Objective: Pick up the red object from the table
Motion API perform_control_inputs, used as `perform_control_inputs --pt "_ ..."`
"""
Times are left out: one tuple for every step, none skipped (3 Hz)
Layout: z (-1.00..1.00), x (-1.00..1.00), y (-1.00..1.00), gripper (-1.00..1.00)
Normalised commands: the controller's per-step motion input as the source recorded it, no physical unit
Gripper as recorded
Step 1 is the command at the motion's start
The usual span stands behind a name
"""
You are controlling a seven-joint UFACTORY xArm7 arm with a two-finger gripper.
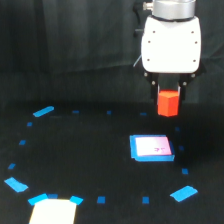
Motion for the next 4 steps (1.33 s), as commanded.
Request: perform_control_inputs --pt "0.08 0.10 0.07 -1.00" --pt "0.29 0.08 0.07 -0.93" --pt "0.02 -0.29 -0.33 -1.00" --pt "0.09 0.09 0.10 -1.00"
